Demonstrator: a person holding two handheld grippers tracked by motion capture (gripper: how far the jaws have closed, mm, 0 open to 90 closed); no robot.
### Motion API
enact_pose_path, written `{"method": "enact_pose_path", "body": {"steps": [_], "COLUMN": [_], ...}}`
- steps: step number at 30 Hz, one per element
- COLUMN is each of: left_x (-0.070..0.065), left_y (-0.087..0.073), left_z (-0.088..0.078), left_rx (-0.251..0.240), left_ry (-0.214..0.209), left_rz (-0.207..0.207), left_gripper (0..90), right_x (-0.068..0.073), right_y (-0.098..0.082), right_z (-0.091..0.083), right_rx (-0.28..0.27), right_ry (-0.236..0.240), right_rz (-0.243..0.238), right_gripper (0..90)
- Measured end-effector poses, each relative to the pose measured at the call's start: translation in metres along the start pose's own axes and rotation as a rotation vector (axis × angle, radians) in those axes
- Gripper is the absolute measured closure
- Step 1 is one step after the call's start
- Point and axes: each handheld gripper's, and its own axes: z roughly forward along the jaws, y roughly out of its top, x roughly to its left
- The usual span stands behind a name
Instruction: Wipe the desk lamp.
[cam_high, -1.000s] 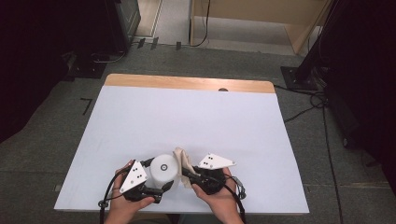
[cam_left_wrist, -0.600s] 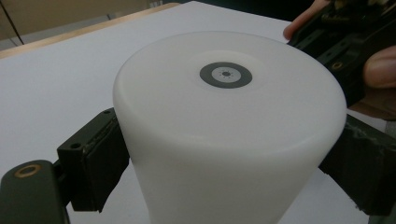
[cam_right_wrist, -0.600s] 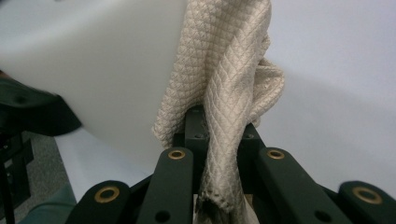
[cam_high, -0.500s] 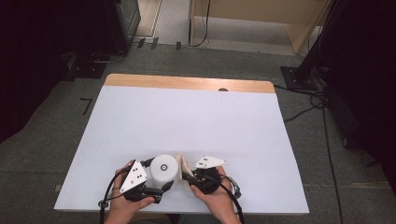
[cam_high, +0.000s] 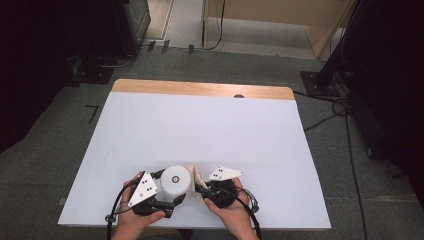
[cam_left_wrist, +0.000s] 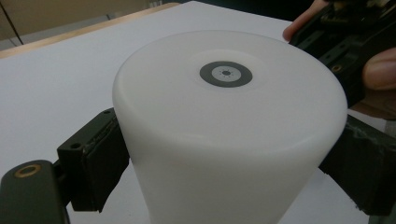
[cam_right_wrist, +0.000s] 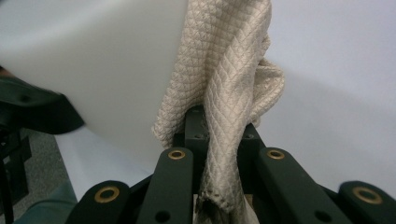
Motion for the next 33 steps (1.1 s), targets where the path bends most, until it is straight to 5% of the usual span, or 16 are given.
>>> {"method": "enact_pose_path", "body": {"steps": [13,27,33], "left_x": [0.000,-0.001,-0.008], "left_y": [-0.001,-0.002,-0.003], "left_z": [0.001,0.001,0.001], "left_rx": [-0.003,-0.008,-0.018], "left_ry": [-0.001,0.007,0.089], "left_rz": [-0.007,-0.027,-0.044], "left_gripper": [8.1,7.8,0.0], "right_x": [0.013,-0.004,-0.009], "right_y": [0.016,-0.006,-0.013], "right_z": [-0.025,0.006,0.015], "right_rx": [-0.094,0.015,0.051], "right_ry": [0.012,0.005,0.000], "right_rz": [-0.037,0.014,0.023], "right_gripper": [81.0,81.0,80.6]}}
